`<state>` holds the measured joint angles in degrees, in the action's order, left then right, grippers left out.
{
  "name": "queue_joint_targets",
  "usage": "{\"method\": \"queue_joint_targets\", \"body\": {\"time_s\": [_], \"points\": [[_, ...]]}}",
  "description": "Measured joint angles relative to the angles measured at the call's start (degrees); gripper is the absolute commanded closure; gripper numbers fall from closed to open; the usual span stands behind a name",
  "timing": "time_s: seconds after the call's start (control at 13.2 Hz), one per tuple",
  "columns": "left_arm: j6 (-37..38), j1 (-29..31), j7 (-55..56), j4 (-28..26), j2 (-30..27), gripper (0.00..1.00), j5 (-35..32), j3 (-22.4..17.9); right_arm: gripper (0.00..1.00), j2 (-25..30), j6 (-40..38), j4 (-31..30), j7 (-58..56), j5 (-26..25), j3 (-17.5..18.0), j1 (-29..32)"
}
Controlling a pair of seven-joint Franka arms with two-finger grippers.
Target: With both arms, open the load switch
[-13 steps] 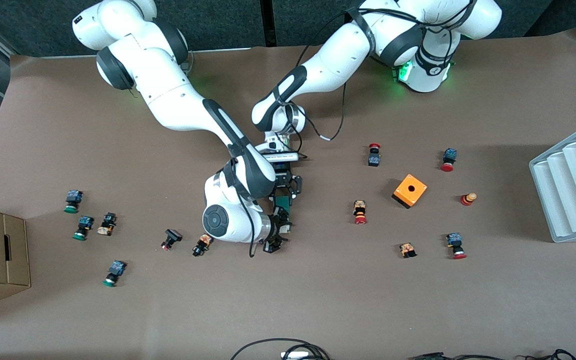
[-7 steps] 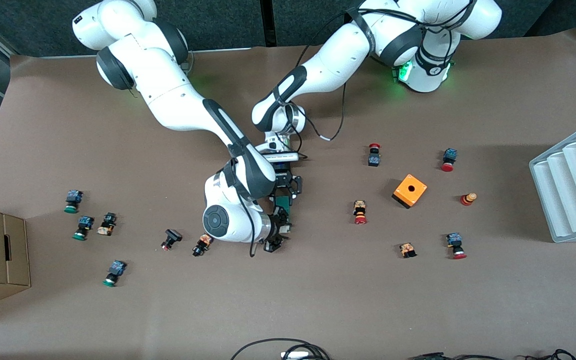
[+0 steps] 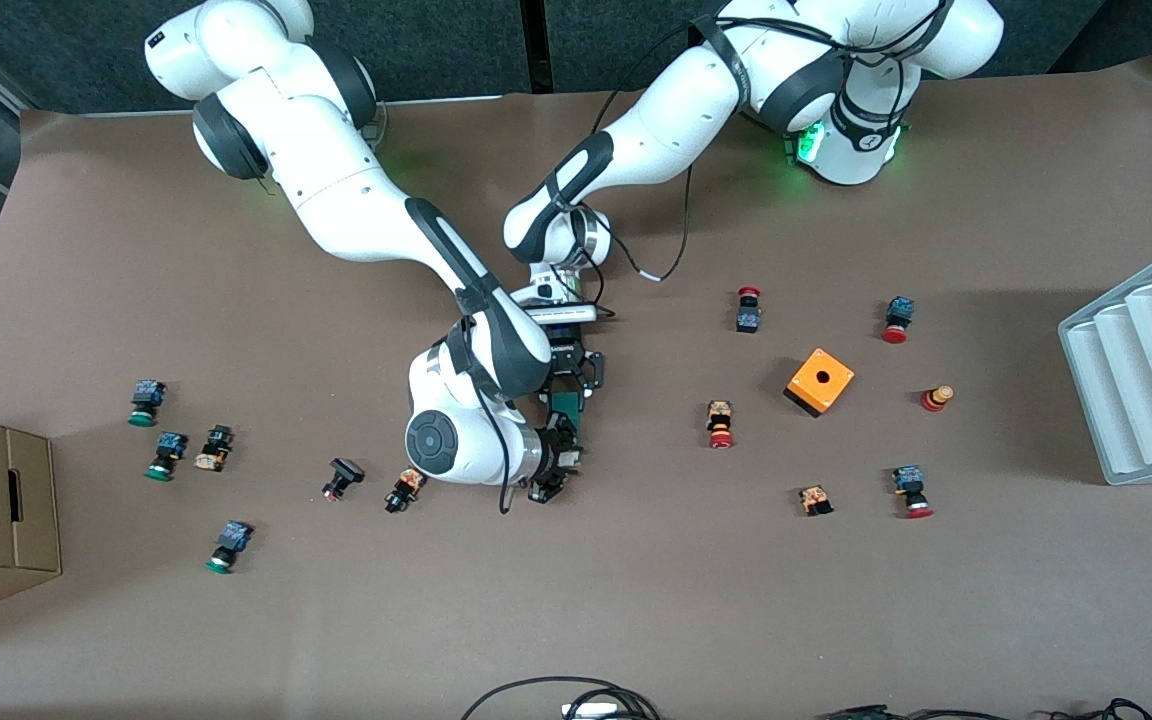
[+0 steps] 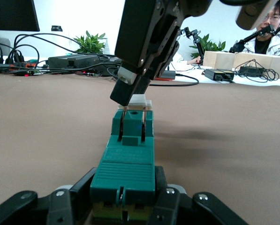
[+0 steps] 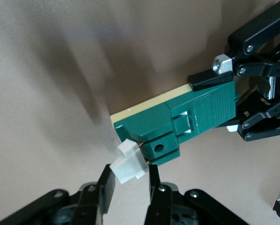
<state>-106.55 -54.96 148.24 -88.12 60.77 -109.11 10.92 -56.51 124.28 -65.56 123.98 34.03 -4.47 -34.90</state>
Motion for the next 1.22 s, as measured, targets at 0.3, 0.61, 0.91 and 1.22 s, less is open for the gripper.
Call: {"method": "queue_joint_targets", "body": {"time_s": [0.3, 0.61, 0.91, 1.22], "points": [[0.0, 0.0, -0.9, 0.0, 0.0, 0.49, 0.0, 0.0, 0.65, 0.1, -0.1, -0.2, -0.2, 0.0, 0.2, 0.0], [-0.2, 0.0, -1.0, 0.1, 0.0, 0.40, -0.1, 0.0, 0.67, 0.3, -0.1, -0.5, -0.7, 0.0, 0.3, 0.0], [-0.2, 0.0, -1.1, 0.1, 0.1, 0.41, 0.0, -0.2, 0.69, 0.9, -0.1, -1.0, -0.9, -0.2, 0.4, 0.0], [-0.3, 0.0, -1.2, 0.1, 0.1, 0.46, 0.0, -0.2, 0.70, 1.6, -0.1, -1.8, -1.6, -0.5, 0.4, 0.0]]}}
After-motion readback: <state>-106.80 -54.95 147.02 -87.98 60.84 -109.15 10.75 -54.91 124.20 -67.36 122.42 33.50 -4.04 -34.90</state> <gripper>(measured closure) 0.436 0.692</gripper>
